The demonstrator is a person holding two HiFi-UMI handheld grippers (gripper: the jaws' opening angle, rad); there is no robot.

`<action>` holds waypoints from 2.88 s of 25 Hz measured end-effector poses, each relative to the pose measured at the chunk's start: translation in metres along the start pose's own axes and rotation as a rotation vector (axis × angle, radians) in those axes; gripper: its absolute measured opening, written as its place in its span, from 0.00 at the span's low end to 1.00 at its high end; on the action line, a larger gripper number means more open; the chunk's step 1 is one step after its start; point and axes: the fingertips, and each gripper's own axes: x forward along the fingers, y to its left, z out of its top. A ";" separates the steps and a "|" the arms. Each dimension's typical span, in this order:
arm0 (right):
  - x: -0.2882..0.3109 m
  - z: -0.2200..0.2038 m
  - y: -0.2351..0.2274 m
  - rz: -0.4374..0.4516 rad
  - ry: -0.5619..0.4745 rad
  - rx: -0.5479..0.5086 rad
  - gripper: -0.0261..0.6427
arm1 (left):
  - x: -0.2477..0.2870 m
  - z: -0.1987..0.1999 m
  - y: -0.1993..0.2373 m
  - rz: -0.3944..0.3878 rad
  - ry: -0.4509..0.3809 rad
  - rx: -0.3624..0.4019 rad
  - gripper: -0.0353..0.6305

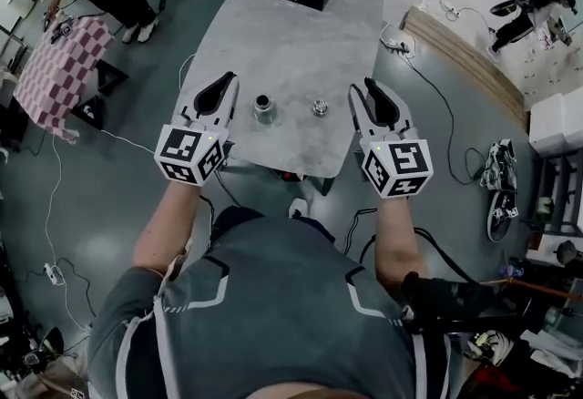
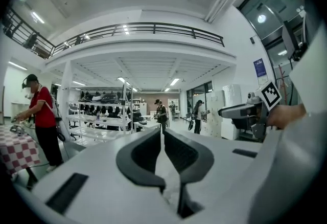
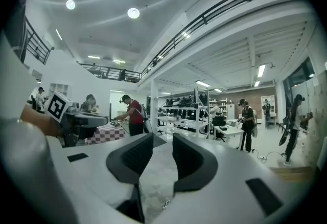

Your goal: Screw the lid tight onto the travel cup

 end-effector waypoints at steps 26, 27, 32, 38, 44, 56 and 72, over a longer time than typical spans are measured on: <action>0.080 -0.178 -0.020 -0.060 0.291 0.086 0.48 | 0.046 -0.204 0.022 -0.228 0.299 -0.044 0.64; 0.080 -0.189 -0.018 -0.056 0.314 0.089 0.49 | 0.048 -0.214 0.020 -0.235 0.310 -0.044 0.64; 0.085 -0.242 -0.013 -0.017 0.413 0.092 0.52 | 0.059 -0.260 0.019 -0.212 0.358 -0.049 0.65; 0.091 -0.287 -0.017 -0.008 0.465 0.117 0.52 | 0.075 -0.294 0.015 -0.207 0.417 -0.042 0.65; 0.112 -0.319 -0.010 0.004 0.504 0.121 0.53 | 0.085 -0.322 0.022 -0.197 0.427 -0.039 0.65; 0.143 -0.366 -0.017 -0.003 0.574 0.134 0.53 | 0.118 -0.355 0.025 -0.201 0.469 -0.001 0.67; 0.168 -0.379 -0.017 0.022 0.622 0.120 0.53 | 0.148 -0.356 0.005 -0.307 0.433 0.049 0.69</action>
